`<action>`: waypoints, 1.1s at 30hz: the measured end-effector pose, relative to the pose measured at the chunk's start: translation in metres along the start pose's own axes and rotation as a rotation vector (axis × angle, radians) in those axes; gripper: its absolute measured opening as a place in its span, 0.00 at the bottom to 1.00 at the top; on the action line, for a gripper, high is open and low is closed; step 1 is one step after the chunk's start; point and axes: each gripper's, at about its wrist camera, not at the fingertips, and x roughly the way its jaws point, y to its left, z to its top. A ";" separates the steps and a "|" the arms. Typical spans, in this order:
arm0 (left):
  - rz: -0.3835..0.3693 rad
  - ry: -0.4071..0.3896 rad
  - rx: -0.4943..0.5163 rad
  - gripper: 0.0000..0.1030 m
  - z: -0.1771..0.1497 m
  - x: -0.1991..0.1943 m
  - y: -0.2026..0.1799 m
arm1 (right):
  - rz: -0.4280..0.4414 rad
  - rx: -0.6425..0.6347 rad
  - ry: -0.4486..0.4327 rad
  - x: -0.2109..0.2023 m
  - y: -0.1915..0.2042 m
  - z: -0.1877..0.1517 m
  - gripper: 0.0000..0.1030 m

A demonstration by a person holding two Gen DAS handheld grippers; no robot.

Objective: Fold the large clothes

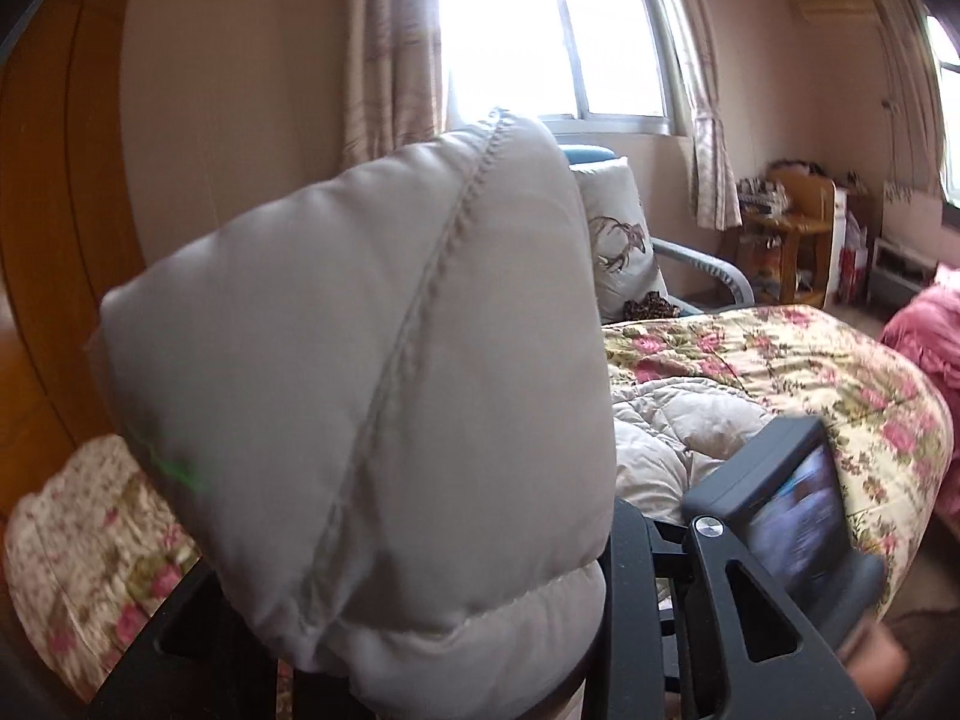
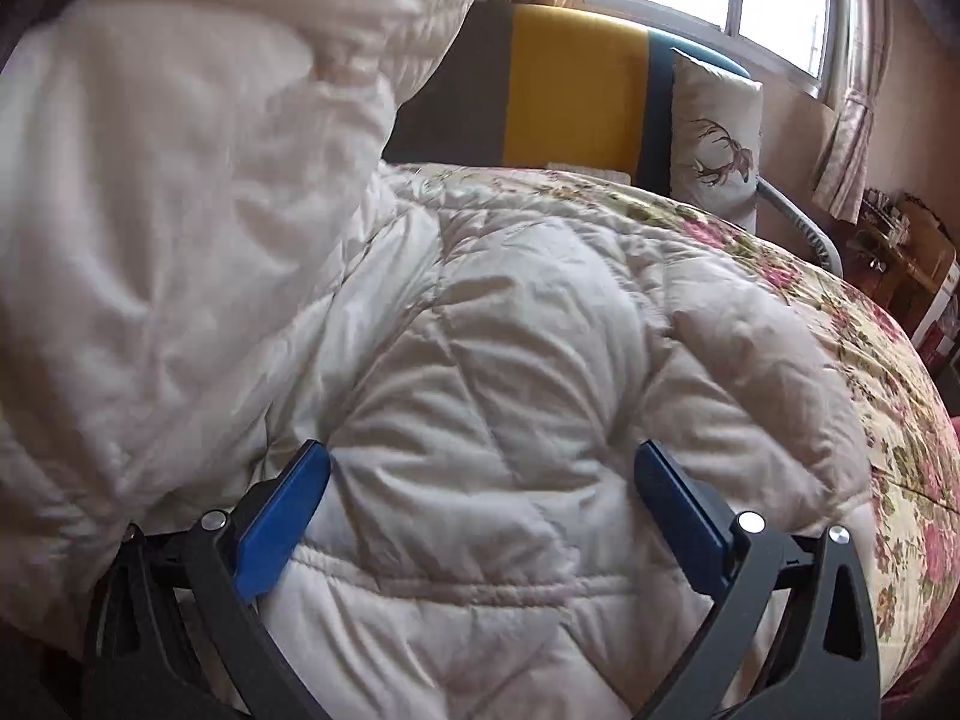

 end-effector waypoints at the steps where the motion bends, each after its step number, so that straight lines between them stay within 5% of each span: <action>1: 0.005 -0.002 0.018 0.30 0.001 0.002 -0.003 | -0.003 0.025 -0.024 -0.012 -0.013 0.002 0.98; 5: 0.030 -0.012 0.097 0.33 -0.001 0.009 -0.026 | -0.087 0.081 -0.066 -0.044 -0.065 0.001 0.98; 10: 0.046 -0.027 0.200 0.37 -0.009 0.021 -0.060 | -0.227 0.236 0.060 -0.032 -0.127 -0.025 0.98; 14: 0.013 -0.032 0.319 0.44 -0.019 0.035 -0.094 | -0.072 0.440 0.136 -0.016 -0.157 -0.047 0.98; 18: -0.094 -0.015 0.344 0.51 -0.033 0.050 -0.113 | 0.002 0.469 0.131 -0.019 -0.168 -0.051 0.98; 27: -0.156 -0.070 0.486 0.61 -0.081 0.062 -0.143 | -0.122 0.612 -0.033 -0.094 -0.220 -0.039 0.98; 30: -0.136 -0.095 0.546 0.63 -0.096 0.066 -0.152 | -0.025 0.552 -0.165 -0.128 -0.214 -0.009 0.98; 33: -0.141 -0.098 0.535 0.63 -0.100 0.064 -0.149 | 0.125 0.372 -0.174 -0.128 -0.183 0.040 0.98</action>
